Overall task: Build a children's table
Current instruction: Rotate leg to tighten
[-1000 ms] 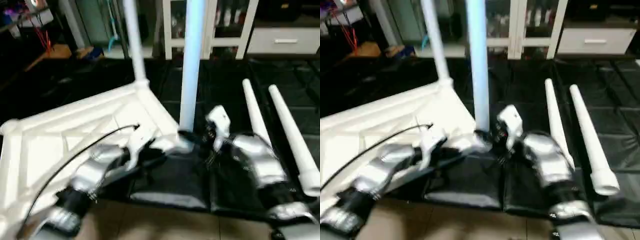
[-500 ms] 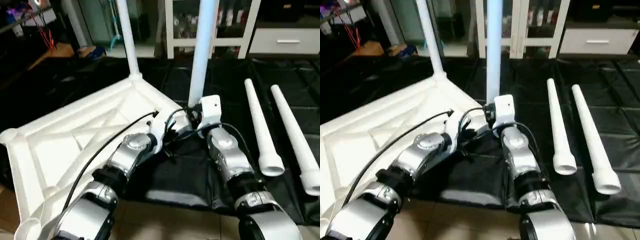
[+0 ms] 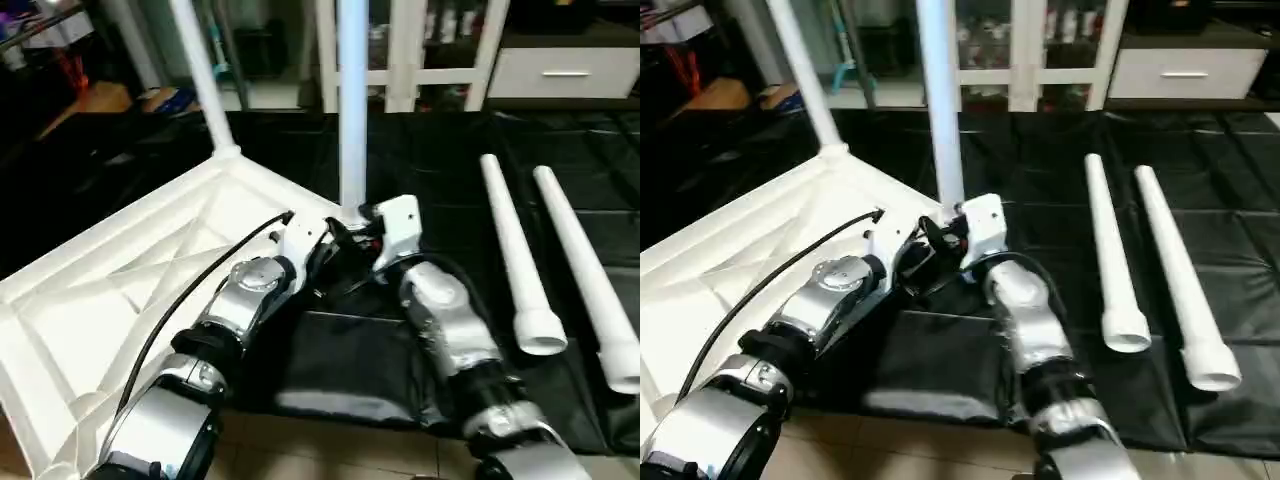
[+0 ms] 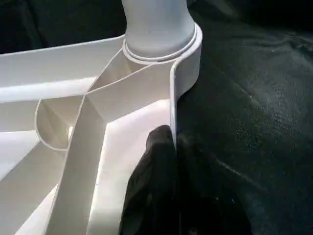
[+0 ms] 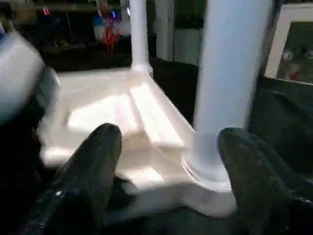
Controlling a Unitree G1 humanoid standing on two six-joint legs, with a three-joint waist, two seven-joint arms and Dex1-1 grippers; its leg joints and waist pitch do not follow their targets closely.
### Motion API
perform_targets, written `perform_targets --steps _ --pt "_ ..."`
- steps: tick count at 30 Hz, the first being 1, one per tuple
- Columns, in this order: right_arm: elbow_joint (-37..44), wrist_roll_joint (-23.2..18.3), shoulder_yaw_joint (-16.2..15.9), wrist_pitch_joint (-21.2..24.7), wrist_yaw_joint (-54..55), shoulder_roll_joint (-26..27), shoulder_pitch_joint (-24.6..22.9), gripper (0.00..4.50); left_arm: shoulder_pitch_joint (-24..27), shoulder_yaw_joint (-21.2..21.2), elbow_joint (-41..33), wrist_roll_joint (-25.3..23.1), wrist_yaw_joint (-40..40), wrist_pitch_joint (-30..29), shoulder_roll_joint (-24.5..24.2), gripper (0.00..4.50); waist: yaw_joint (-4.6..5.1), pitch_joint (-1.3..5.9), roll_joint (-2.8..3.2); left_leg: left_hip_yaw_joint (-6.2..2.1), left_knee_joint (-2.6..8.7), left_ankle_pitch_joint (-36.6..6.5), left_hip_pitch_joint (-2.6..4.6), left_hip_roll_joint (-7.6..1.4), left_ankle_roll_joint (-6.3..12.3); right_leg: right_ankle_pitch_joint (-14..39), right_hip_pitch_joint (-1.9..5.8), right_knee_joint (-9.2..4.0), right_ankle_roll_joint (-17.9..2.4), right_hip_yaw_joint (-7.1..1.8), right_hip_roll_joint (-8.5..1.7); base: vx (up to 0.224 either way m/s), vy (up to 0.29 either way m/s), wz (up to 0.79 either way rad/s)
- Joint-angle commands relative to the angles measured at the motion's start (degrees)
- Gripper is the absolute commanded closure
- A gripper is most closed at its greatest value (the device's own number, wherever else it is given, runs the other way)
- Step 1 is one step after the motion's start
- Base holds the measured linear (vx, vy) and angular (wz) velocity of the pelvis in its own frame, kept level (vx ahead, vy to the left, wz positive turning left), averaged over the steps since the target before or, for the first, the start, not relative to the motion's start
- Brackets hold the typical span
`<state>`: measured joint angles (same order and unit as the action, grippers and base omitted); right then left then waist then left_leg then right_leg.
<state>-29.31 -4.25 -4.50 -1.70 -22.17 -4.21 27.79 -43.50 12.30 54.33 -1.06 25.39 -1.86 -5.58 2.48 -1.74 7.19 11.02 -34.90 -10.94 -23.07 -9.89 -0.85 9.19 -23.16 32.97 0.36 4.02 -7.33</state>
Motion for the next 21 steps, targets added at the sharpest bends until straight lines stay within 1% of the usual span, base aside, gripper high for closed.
perform_targets --steps 1,2,3,5,6,7,8,10,11,12,14,15,16,17,18,19,20,21 --pt "1.66 2.45 -0.36 1.41 1.78 -0.72 -1.54 0.97 -2.03 0.29 1.39 -0.85 1.1 4.73 0.29 4.5 -0.18 3.97 -0.38 -1.17 3.89 -8.43 1.22 -2.05 8.34 3.02 2.97 -2.63 -14.09 -0.69 -1.06 0.0 0.0 0.0" --pt "1.84 3.43 -0.27 1.46 2.88 -1.14 -2.0 0.97 -2.58 0.32 1.99 -1.08 1.18 5.61 0.52 4.5 -0.24 3.93 -0.64 -1.12 4.01 -9.74 1.31 -2.08 7.48 4.59 2.9 -2.83 -13.95 -0.73 -1.02 0.0 0.0 0.0" --pt "2.02 4.32 0.12 1.93 4.49 -1.56 -2.63 0.97 -3.48 0.03 2.76 -1.25 0.51 7.06 0.96 4.5 -0.29 3.81 -0.45 -1.03 4.17 -11.42 1.45 -2.02 6.64 6.28 2.77 -3.07 -13.74 -0.74 -0.88 0.0 0.0 0.0" --pt "2.24 5.0 0.65 2.35 6.4 -1.83 -3.11 0.97 -4.34 -0.83 3.27 -0.66 0.42 7.56 1.39 4.5 -0.41 3.8 -0.54 -1.02 4.27 -12.69 1.45 -2.08 5.77 7.49 2.76 -3.12 -13.67 -0.86 -1.0 0.0 0.0 0.0" --pt "3.14 4.67 1.22 2.9 7.32 -1.91 -3.65 0.93 -5.13 -2.04 3.46 0.58 1.29 7.53 1.64 4.23 -0.47 3.74 -0.51 -0.96 4.29 -13.29 1.41 -2.03 5.8 8.48 2.75 -3.2 -13.6 -0.9 -1.07 0.0 0.0 0.0" --pt "3.8 4.35 1.34 3.22 7.42 -1.94 -3.89 0.9 -5.45 -2.7 3.47 1.23 1.35 7.36 1.64 4.06 -0.57 3.75 -0.51 -0.99 4.27 -13.13 1.41 -2.09 6.06 8.83 2.76 -3.21 -13.45 -0.93 -1.14 0.0 0.0 0.0" --pt "4.3 4.11 1.42 3.46 7.49 -1.96 -4.09 0.9 -5.7 -3.21 3.48 1.72 1.39 7.24 1.64 3.95 -0.59 3.71 -0.37 -1.0 4.26 -12.78 1.31 -2.06 6.31 8.75 2.8 -3.19 -13.32 -0.93 -1.12 0.0 0.0 0.0" --pt "7.55 3.06 1.94 5.27 7.44 -1.72 -5.14 0.9 -6.7 -5.07 3.69 3.19 2.31 7.25 1.38 3.91 -1.02 3.8 -0.3 -0.98 4.17 -11.72 1.4 -2.14 6.85 7.75 2.72 -3.14 -13.36 -0.93 -1.17 0.0 0.0 0.0" --pt "8.7 3.02 1.92 5.82 7.48 -1.65 -5.6 0.9 -6.85 -5.62 3.52 3.63 2.58 7.12 1.2 3.81 -1.29 3.9 -0.27 -1.06 4.1 -10.5 1.42 -2.19 7.22 6.08 2.72 -2.84 -13.44 -0.9 -1.1 0.0 0.0 0.0" --pt "9.37 3.12 1.88 6.16 7.55 -1.57 -5.88 0.9 -7.02 -5.97 3.75 3.75 2.84 7.32 1.12 3.69 -1.24 3.85 -0.36 -1.12 4.1 -9.63 1.21 -2.14 7.57 5.06 2.88 -2.66 -13.46 -0.83 -1.08 0.0 0.0 0.0" --pt "10.71 3.06 1.59 6.52 7.24 -1.57 -6.59 0.9 -7.06 -7.09 2.84 4.81 3.1 6.97 0.85 3.55 -1.22 3.86 -0.36 -1.07 4.03 -9.08 1.26 -2.16 8.0 4.54 2.85 -2.59 -13.77 -0.83 -1.12 0.0 0.0 0.0" --pt "11.65 3.16 1.23 6.86 7.09 -1.61 -7.22 0.9 -6.95 -7.85 1.89 5.53 3.28 6.42 0.47 3.53 -1.23 3.88 -0.41 -1.08 3.94 -8.63 1.22 -2.15 8.27 4.08 2.9 -2.49 -13.87 -0.85 -1.13 0.0 0.0 0.0" --pt "12.4 3.41 0.84 7.05 7.08 -1.62 -7.9 0.9 -6.3 -8.18 -0.05 6.0 3.75 5.28 -0.31 3.39 -1.25 3.88 -0.38 -1.0 3.89 -8.37 1.24 -2.12 8.39 3.89 2.87 -2.46 -13.93 -0.86 -1.09 0.0 0.0 0.0" --pt "13.06 3.6 0.5 7.43 7.09 -1.65 -8.44 0.9 -5.47 -8.44 -2.3 6.45 4.4 4.06 -1.16 3.26 -1.22 3.92 -0.44 -1.07 3.89 -7.76 1.13 -2.22 8.76 3.38 3.01 -2.29 -14.06 -0.87 -1.14 0.0 0.0 0.0" --pt "13.83 3.81 0.12 7.8 7.01 -1.73 -8.99 0.9 -4.12 -8.53 -5.63 6.69 5.03 2.6 -2.45 3.26 -1.11 3.91 -0.59 -1.04 3.85 -7.41 0.97 -2.15 9.17 3.8 3.08 -2.3 -14.1 -0.83 -1.16 0.0 0.0 0.0" --pt "13.83 3.81 0.12 7.8 7.01 -1.73 -8.99 0.9 -4.12 -8.53 -5.63 6.69 5.03 2.6 -2.45 3.17 -1.03 3.85 -0.46 -0.97 3.82 -7.71 1.05 -2.09 9.29 4.46 2.88 -2.43 -13.94 -0.82 -1.03 0.0 0.0 0.0" --pt "15.39 4.18 -0.53 8.27 6.7 -1.9 -9.97 0.9 -1.43 -8.72 -11.29 7.08 6.38 0.34 -4.61 3.13 -1.04 3.8 -0.98 -0.87 3.92 -8.92 1.26 -2.13 8.96 6.37 2.77 -2.73 -13.75 -0.86 -0.95 0.0 0.0 0.0" --pt "16.52 4.29 -0.94 8.69 6.32 -2.03 -10.53 0.9 1.4 -9.14 -16.68 7.77 7.87 -2.22 -6.87 2.96 -1.35 3.72 -0.79 -1.04 4.17 -8.24 1.01 -2.5 8.89 6.61 3.16 -2.34 -13.97 -0.95 -1.2 0.0 0.0 0.0"
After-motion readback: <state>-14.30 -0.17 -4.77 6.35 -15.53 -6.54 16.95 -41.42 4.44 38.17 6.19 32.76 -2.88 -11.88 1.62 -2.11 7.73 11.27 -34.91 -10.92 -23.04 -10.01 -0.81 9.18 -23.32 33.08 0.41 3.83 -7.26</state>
